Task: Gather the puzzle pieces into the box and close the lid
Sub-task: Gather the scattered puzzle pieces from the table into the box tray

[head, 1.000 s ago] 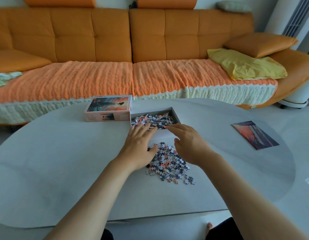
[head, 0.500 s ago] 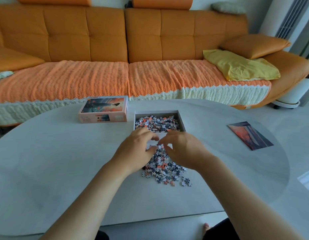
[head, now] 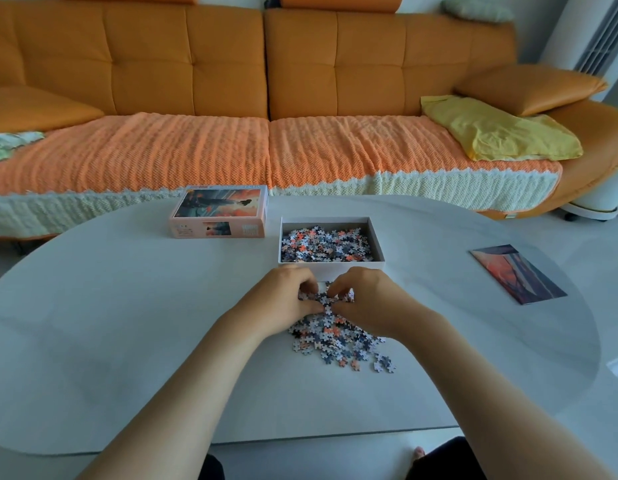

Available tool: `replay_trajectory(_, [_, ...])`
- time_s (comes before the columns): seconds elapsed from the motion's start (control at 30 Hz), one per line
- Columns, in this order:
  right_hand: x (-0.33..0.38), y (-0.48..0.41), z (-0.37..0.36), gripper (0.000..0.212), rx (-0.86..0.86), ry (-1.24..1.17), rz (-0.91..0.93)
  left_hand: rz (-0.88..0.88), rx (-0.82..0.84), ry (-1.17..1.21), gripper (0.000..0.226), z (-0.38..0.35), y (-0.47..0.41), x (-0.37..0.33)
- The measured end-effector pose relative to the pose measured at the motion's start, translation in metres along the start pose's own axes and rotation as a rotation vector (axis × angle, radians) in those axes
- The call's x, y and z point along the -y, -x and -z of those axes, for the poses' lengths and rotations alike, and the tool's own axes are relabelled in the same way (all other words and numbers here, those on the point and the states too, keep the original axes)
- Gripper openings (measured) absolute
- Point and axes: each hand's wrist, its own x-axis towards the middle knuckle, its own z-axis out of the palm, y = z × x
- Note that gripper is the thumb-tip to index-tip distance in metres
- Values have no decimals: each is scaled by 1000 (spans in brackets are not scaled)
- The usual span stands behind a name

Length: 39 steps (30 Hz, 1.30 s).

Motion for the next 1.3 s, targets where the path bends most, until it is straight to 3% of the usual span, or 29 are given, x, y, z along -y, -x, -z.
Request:
replay_trajectory(0.1, [4, -2, 2, 48, 69, 3, -3, 8, 14, 15, 22, 3, -1, 0])
replay_trajectory(0.23, [5, -10, 3, 36, 105, -9, -24, 58, 59, 35, 27, 8, 0, -1])
replay_trajectory(0.37, [7, -13, 4, 26, 75, -26, -17, 67, 106, 31, 17, 12, 0, 0])
replay_trajectory(0.53, [13, -16, 4, 52, 173, 41, -21, 135, 137, 72, 16, 15, 0, 6])
replay_trajectory(0.87, [13, -17, 6, 18, 66, 36, 34, 122, 145, 178, 15, 26, 0, 4])
replay_trajectory(1.0, [12, -19, 17, 13, 2, -81, 15, 82, 43, 317, 17, 37, -5, 1])
replay_trajectory(1.2, [3, -31, 35, 21, -344, -463, -29, 22, -341, 311, 18, 39, -36, 2])
replay_trajectory(1.3, [-1, -42, 35, 18, -436, -563, -85, -1, -338, 206, 26, 29, -48, 5])
